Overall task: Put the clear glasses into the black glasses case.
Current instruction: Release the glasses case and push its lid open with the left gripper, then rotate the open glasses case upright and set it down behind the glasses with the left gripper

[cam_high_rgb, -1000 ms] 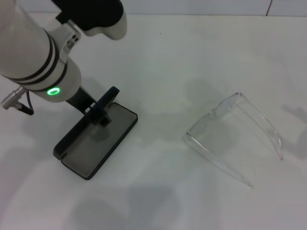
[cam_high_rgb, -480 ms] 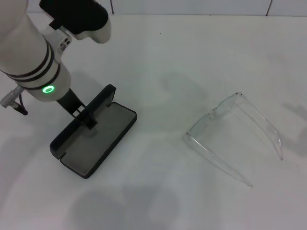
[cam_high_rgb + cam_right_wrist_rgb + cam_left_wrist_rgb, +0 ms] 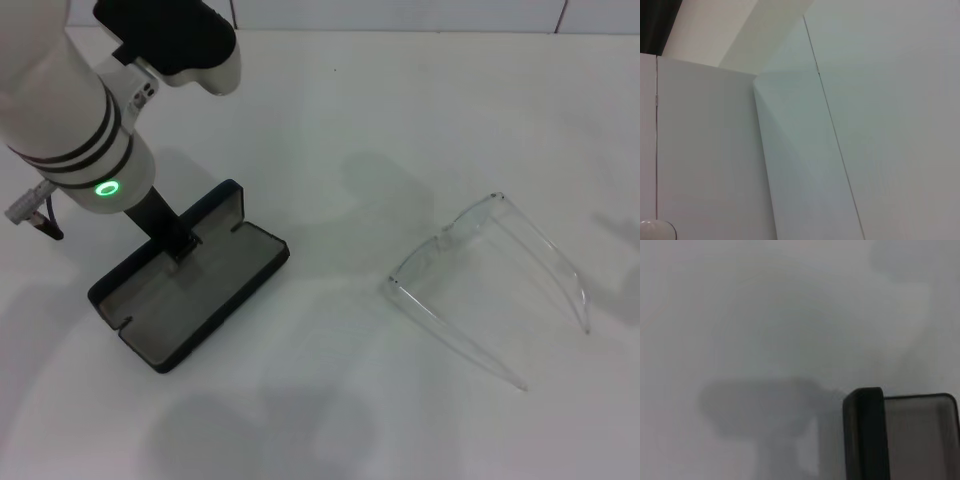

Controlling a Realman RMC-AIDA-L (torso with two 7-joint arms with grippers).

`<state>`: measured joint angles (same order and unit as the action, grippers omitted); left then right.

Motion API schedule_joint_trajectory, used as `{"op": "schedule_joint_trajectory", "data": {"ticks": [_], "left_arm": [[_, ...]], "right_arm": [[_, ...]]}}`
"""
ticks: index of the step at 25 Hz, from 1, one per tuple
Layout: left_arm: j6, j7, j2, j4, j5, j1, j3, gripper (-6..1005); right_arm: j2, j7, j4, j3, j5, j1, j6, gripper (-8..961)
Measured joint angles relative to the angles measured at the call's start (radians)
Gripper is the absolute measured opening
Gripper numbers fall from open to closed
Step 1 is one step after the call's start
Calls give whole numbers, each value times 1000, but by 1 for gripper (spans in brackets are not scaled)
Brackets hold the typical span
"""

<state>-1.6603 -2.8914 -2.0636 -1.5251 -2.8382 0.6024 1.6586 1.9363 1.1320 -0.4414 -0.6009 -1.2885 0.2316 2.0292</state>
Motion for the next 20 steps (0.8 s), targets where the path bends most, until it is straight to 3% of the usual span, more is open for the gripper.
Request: {"op": "schedule_joint_trajectory", "data": {"ticks": [6,11,20], "left_arm": [[3,3,0,-4,-2,-1,20,222],[16,32,6,-52,2,4,107,207],[93,155,6,-94,2,49,182,223]], "right_arm": [[3,-1,0,3,0,-4,0,829],[7,-6,0,3,4,-9,1,829],[12,-12,0,18,8,-40,11,828]]}}
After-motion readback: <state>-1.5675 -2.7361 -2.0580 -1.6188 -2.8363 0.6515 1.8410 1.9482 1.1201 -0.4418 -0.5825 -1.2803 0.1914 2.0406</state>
